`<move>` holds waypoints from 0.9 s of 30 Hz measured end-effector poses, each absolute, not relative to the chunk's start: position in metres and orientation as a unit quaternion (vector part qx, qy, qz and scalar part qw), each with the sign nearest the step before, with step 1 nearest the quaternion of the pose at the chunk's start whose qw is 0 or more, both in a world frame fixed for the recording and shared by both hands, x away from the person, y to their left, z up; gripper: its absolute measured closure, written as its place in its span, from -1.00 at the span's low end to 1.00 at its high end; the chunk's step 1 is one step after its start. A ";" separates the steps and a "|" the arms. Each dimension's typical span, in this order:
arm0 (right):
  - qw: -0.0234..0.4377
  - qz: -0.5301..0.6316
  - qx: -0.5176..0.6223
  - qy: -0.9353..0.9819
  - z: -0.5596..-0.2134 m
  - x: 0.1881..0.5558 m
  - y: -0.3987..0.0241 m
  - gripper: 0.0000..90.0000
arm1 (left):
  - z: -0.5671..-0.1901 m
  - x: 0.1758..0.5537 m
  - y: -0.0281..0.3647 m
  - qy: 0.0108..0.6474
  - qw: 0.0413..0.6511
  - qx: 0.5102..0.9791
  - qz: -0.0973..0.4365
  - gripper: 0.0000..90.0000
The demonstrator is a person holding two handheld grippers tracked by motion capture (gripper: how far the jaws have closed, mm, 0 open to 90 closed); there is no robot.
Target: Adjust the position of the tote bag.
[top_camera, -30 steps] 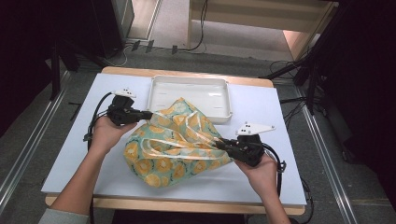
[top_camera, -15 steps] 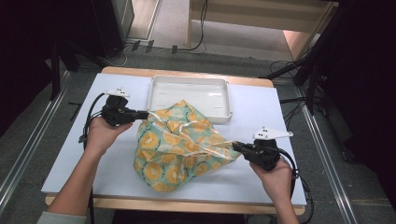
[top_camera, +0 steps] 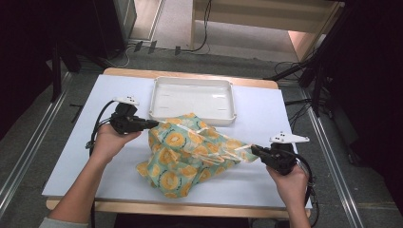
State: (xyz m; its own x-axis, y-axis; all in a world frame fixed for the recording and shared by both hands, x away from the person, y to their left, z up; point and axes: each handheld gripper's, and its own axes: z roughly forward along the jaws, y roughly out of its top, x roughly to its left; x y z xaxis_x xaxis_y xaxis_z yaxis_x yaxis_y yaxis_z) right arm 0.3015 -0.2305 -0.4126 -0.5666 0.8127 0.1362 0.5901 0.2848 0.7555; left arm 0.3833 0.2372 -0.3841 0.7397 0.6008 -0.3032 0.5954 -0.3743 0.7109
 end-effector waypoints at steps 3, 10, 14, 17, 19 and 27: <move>0.127 0.405 0.440 0.791 -0.413 0.303 -0.228 0.73 | -0.384 0.381 0.233 0.356 0.429 0.830 -0.002 1.00; 0.118 0.450 0.421 0.779 -0.394 0.298 -0.219 0.47 | -0.379 0.377 0.224 0.341 0.436 0.833 -0.007 1.00; 0.113 0.459 0.398 0.786 -0.382 0.297 -0.204 0.42 | -0.378 0.374 0.220 0.332 0.436 0.836 -0.011 1.00; 0.107 0.462 0.381 0.794 -0.378 0.298 -0.191 0.42 | -0.376 0.373 0.217 0.332 0.435 0.837 -0.005 1.00; 0.102 0.463 0.374 0.797 -0.377 0.300 -0.184 0.42 | -0.376 0.372 0.217 0.331 0.437 0.836 -0.005 1.00; 0.084 0.467 0.345 0.810 -0.374 0.294 -0.163 0.45 | -0.377 0.371 0.212 0.330 0.430 0.841 0.000 1.00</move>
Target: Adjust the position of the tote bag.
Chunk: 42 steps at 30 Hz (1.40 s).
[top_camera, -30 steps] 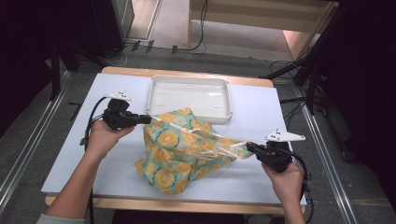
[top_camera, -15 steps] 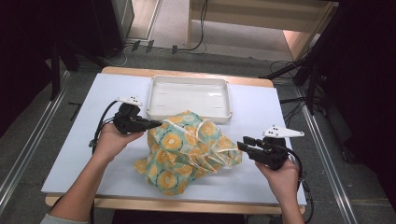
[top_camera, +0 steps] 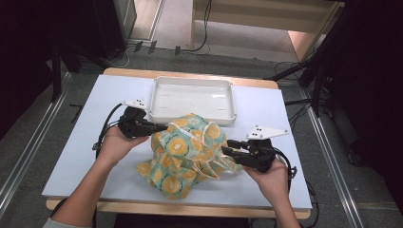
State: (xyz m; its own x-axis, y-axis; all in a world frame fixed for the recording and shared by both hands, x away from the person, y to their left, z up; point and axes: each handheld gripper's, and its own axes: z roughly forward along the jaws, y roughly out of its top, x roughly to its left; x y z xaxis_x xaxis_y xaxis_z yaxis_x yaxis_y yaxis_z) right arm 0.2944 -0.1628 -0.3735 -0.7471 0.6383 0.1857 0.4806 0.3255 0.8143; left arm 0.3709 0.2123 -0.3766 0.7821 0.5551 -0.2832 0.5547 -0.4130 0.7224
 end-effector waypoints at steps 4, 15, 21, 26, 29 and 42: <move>0.080 0.462 0.339 0.816 -0.376 0.291 -0.155 0.44 | -0.376 0.371 0.213 0.331 0.432 0.839 0.000 1.00; 0.051 0.466 0.308 0.828 -0.388 0.298 -0.117 0.54 | -0.373 0.368 0.212 0.326 0.440 0.837 0.000 1.00; 0.039 0.449 0.281 0.848 -0.389 0.292 -0.115 1.00 | -0.366 0.369 0.231 0.349 0.467 0.812 0.019 1.00; 0.038 0.443 0.289 0.848 -0.395 0.289 -0.125 1.00 | -0.361 0.370 0.247 0.365 0.482 0.796 0.033 1.00; 0.042 0.440 0.296 0.847 -0.396 0.287 -0.131 1.00 | -0.361 0.372 0.253 0.373 0.477 0.795 0.043 1.00; 0.062 0.429 0.325 0.840 -0.403 0.281 -0.160 1.00 | -0.363 0.379 0.281 0.410 0.476 0.776 0.053 1.00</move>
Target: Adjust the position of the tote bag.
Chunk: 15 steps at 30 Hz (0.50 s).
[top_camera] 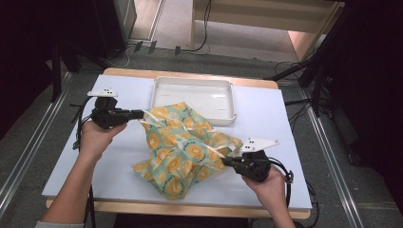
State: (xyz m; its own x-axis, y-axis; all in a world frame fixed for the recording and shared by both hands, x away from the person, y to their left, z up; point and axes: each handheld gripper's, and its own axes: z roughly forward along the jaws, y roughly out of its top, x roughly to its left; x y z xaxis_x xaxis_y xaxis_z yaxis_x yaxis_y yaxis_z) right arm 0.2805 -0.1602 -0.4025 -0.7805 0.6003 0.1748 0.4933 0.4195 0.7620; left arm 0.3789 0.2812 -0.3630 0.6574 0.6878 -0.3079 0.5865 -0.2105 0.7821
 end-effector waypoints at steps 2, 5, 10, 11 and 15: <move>0.064 0.430 0.332 0.837 -0.403 0.280 -0.167 1.00 | -0.364 0.380 0.284 0.410 0.477 0.776 0.044 1.00; 0.069 0.435 0.339 0.831 -0.403 0.280 -0.174 1.00 | -0.365 0.381 0.281 0.408 0.471 0.781 0.042 1.00; 0.071 0.428 0.345 0.832 -0.407 0.283 -0.176 1.00 | -0.371 0.383 0.274 0.409 0.448 0.794 0.038 1.00; 0.069 0.427 0.340 0.835 -0.408 0.283 -0.174 1.00 | -0.375 0.384 0.271 0.410 0.434 0.801 0.040 0.99; 0.046 0.424 0.316 0.847 -0.411 0.278 -0.164 1.00 | -0.375 0.383 0.266 0.404 0.433 0.805 0.039 0.75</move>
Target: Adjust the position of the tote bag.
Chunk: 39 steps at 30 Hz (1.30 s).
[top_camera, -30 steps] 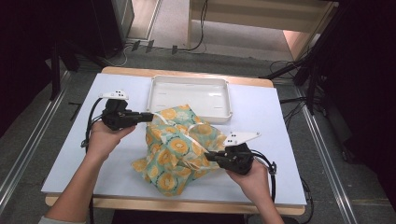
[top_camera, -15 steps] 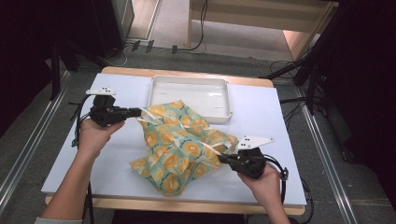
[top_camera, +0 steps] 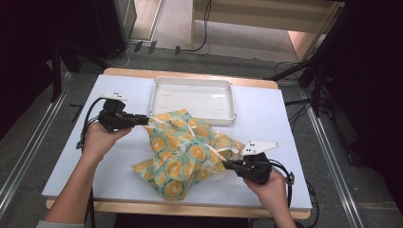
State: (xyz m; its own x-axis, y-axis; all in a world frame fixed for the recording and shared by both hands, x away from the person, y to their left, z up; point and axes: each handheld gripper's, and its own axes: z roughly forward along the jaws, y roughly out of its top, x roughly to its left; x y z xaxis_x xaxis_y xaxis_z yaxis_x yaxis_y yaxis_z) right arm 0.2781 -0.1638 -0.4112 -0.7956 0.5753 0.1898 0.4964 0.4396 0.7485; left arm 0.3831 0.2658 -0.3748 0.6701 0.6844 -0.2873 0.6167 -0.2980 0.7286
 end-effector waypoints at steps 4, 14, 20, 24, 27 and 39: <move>0.035 0.424 0.298 0.855 -0.411 0.273 -0.154 0.67 | -0.364 0.375 0.259 0.387 0.450 0.803 0.047 0.57; 0.038 0.505 0.299 0.809 -0.376 0.267 -0.174 0.67 | -0.340 0.362 0.248 0.366 0.458 0.808 0.060 0.31; 0.045 0.495 0.319 0.807 -0.373 0.293 -0.163 1.00 | -0.340 0.361 0.239 0.352 0.464 0.812 0.039 0.41; 0.038 0.482 0.319 0.815 -0.375 0.315 -0.141 1.00 | -0.342 0.361 0.231 0.346 0.461 0.817 0.029 0.54; 0.028 0.484 0.312 0.817 -0.375 0.325 -0.127 1.00 | -0.343 0.361 0.227 0.339 0.460 0.820 0.026 0.61; 0.005 0.494 0.252 0.832 -0.369 0.296 -0.087 1.00 | -0.337 0.346 0.202 0.309 0.463 0.830 0.019 0.56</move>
State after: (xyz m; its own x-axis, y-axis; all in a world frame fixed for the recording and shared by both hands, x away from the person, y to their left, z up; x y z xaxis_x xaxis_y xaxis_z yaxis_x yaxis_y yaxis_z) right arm 0.2962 -0.0874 -0.3694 -0.8725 0.4255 0.2402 0.4147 0.3849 0.8246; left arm 0.3459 0.2016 -0.3370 0.8082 0.5311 -0.2543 0.4953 -0.3795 0.7814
